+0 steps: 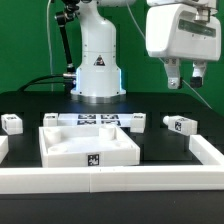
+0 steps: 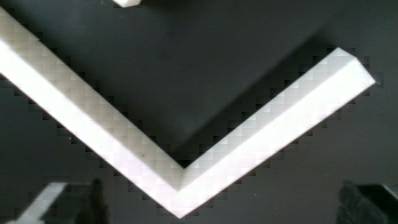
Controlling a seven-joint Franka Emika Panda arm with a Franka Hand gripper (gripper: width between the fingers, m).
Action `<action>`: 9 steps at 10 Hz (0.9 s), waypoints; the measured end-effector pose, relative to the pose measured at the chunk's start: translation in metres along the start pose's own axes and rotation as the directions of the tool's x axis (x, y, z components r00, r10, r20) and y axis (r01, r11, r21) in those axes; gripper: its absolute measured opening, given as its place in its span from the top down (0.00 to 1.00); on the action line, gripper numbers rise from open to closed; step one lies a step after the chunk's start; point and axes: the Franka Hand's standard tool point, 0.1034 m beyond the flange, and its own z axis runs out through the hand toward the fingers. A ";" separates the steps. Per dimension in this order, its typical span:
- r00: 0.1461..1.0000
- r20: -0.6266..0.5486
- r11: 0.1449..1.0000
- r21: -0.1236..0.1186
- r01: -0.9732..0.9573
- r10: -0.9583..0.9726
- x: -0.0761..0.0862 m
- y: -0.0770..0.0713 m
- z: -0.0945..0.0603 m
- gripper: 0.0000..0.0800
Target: Assemble square table
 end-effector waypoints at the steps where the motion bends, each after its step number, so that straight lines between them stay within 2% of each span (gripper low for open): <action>1: 1.000 0.000 1.000 0.000 0.000 0.000 0.000 0.000 0.000 0.19; 6: 0.999 0.001 0.999 0.001 0.044 -0.044 -0.001 0.001 0.001 0.19; 7: 0.988 0.001 0.988 0.001 0.154 -0.154 -0.013 0.005 0.005 0.19; 9: 0.937 0.016 0.937 0.016 0.350 -0.350 -0.029 0.010 0.011 0.19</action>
Offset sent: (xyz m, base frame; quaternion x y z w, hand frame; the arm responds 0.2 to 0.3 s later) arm 0.0000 0.0000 0.0000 0.0000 0.0000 0.0000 1.0000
